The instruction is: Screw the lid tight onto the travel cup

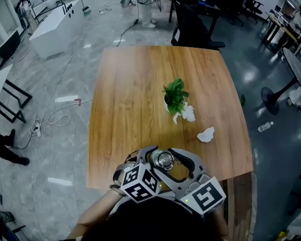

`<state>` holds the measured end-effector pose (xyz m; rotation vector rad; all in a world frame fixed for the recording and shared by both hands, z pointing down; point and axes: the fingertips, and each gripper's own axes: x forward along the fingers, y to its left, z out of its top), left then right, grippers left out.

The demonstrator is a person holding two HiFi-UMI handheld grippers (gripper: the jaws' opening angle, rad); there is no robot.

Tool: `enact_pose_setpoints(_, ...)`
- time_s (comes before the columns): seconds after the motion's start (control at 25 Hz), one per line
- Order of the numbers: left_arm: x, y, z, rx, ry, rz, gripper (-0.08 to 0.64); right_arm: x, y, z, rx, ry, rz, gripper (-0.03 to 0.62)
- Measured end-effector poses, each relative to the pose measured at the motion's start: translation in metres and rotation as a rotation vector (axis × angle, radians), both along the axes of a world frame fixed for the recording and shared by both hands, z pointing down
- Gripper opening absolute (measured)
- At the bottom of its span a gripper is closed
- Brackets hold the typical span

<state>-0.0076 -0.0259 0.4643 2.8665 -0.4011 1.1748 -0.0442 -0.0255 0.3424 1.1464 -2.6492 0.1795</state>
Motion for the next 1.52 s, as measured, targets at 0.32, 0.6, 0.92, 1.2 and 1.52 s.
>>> enact_pose_setpoints(0.32,0.015,0.004,-0.018,-0.01,0.068,0.156,0.385,0.009,0.007,-0.021,-0.069,-0.107,-0.24,0.259)
enact_pose_setpoints(0.6,0.015,-0.02,-0.024,0.005,0.025,0.025,0.385,0.015,-0.011,-0.03,0.067,-0.137,-0.156,0.259)
enact_pose_setpoints(0.92,0.02,-0.009,-0.036,-0.016,0.045,0.213,0.385,0.023,-0.004,-0.041,-0.014,-0.2,-0.224,0.27)
enact_pose_setpoints(1.2,0.017,-0.018,-0.029,-0.03,-0.011,0.084,0.385,0.026,-0.015,-0.039,0.072,-0.2,-0.141,0.259)
enact_pose_setpoints(1.52,0.017,0.002,-0.034,-0.025,0.038,0.25,0.385,0.023,0.002,-0.042,-0.003,-0.196,-0.213,0.261)
